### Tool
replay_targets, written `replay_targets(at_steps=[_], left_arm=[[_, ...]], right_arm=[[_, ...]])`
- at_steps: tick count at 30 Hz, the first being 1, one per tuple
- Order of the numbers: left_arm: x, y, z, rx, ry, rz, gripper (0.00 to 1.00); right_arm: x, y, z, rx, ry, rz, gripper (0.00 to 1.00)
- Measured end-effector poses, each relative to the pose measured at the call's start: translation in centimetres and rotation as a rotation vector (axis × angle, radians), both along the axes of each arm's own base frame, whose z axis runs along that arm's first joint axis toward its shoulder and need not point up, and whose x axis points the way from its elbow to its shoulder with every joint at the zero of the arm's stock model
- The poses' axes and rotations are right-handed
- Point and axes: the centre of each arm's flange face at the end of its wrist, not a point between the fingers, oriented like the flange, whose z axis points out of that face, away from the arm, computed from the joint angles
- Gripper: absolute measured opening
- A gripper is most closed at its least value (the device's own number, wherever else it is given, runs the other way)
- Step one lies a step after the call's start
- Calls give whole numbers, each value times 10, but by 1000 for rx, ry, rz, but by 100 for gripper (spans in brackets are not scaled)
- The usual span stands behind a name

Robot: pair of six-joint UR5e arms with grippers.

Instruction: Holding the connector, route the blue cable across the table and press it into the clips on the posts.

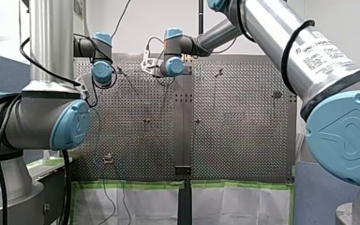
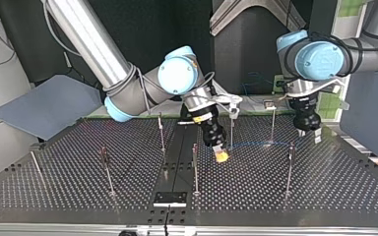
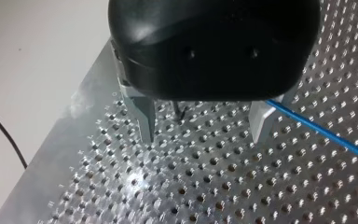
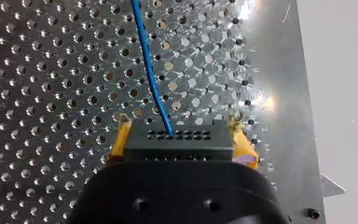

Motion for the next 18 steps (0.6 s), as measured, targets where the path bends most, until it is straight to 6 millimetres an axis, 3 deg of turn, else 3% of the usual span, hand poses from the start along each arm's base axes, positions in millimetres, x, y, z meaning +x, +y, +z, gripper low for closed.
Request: replay_targets(at_steps=[8,18], left_arm=[[-30,-12,-1,-22,46,-71,100],[-58,-29,23,27,66,-149,100]], right_arm=[[-1,2,-2,10,12,-7,0],[-3,0,-3,20,12,-29,0]])
